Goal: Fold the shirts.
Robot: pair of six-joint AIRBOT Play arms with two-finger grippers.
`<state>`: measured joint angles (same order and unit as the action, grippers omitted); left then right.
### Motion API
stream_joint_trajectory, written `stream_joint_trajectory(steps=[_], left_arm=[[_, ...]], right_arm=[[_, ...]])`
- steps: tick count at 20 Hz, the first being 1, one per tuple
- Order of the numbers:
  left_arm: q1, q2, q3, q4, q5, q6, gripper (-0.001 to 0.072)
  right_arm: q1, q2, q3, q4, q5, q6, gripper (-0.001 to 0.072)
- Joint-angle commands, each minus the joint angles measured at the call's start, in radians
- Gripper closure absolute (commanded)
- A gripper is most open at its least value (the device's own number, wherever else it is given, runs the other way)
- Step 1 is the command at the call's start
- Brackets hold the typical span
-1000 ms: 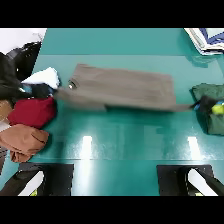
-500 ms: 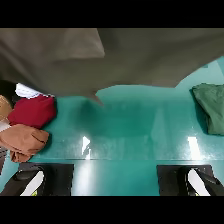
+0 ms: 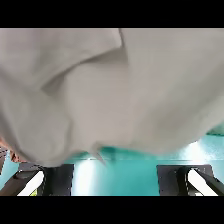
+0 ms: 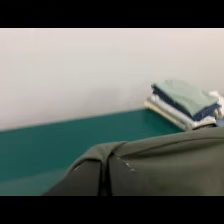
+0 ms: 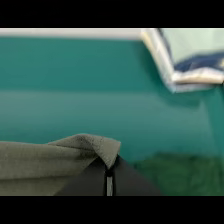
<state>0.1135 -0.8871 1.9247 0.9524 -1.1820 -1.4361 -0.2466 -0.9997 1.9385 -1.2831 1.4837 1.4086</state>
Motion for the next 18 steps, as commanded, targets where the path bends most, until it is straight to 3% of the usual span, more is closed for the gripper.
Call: stream_joint_trajectory(steps=[1,3,5,9,13,16,18], left_arm=[[0.001,-0.134,-0.172,0.005,-0.169,-0.005,0.0681],[0.001,-0.243,-0.275,0.006,-0.225,-0.004,0.0681],[0.000,-0.358,-0.364,0.006,-0.196,-0.003,0.0681],[-0.067,-0.605,-0.411,0.005,0.035,0.111,0.0681],[-0.130,-0.755,-0.350,0.005,0.338,0.120,0.0681],[-0.122,-0.785,-0.304,0.010,0.422,0.120,0.0681],[-0.104,-0.784,-0.294,0.010,0.387,0.126,0.0680]], right_arm=[[0.002,-0.133,-0.157,-0.018,0.059,0.004,0.0695],[0.002,-0.227,-0.247,-0.018,0.053,0.004,0.0695],[0.002,-0.325,-0.316,-0.016,0.027,0.003,0.0695],[0.020,-0.517,-0.367,-0.018,-0.079,0.003,0.0695],[0.080,-0.681,-0.239,-0.017,-0.161,0.004,0.0695],[0.113,-0.750,-0.119,-0.018,-0.189,0.005,0.0695],[0.116,-0.762,-0.073,-0.017,-0.192,0.005,0.0695]])
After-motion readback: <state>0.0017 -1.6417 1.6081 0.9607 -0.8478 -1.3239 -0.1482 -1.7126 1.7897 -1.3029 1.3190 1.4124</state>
